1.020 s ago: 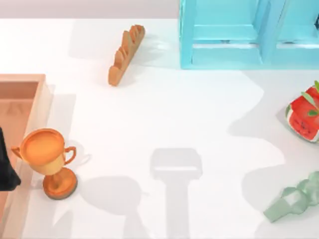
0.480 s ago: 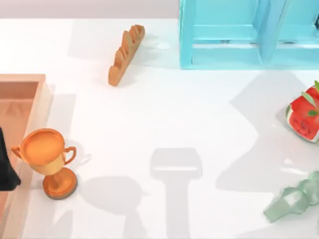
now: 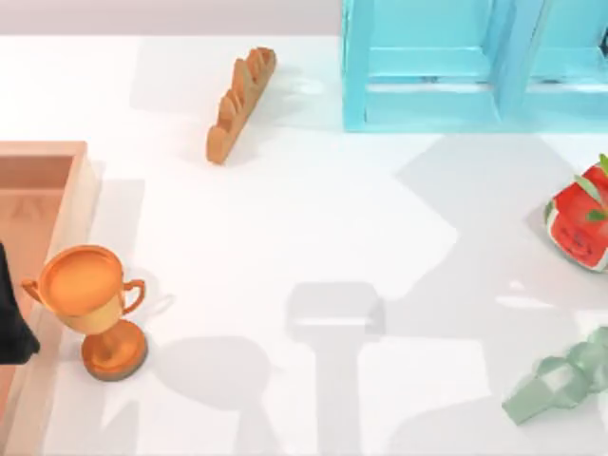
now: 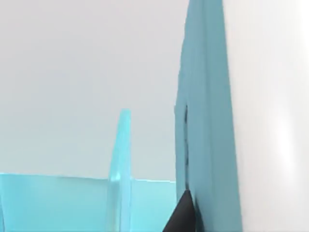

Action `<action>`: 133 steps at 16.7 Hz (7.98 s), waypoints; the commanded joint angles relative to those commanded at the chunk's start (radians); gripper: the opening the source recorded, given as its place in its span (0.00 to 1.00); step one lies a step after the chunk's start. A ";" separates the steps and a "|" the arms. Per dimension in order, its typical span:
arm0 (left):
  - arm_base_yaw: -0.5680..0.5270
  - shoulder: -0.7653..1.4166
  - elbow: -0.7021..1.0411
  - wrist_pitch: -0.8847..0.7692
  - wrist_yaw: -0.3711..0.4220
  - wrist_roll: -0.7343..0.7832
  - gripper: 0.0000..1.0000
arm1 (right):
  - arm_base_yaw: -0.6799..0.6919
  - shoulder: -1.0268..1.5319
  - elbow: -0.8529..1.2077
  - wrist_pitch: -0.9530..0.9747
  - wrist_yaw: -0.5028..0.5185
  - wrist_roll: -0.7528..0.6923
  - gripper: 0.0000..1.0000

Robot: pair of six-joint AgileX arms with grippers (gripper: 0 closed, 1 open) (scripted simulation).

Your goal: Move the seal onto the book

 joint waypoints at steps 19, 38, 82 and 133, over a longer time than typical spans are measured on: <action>0.000 0.000 0.000 0.000 0.000 0.000 1.00 | 1.589 0.569 0.233 -0.113 1.274 -1.045 0.00; 0.000 0.000 0.000 0.000 0.000 0.000 1.00 | 1.631 0.651 0.225 -0.068 1.340 -1.090 0.00; 0.000 0.000 0.000 0.000 0.000 0.000 1.00 | 2.029 0.563 0.218 -0.631 1.653 -0.557 1.00; 0.121 0.841 0.758 -0.632 -0.001 0.133 1.00 | 0.453 -1.422 -0.804 -0.653 0.416 0.048 1.00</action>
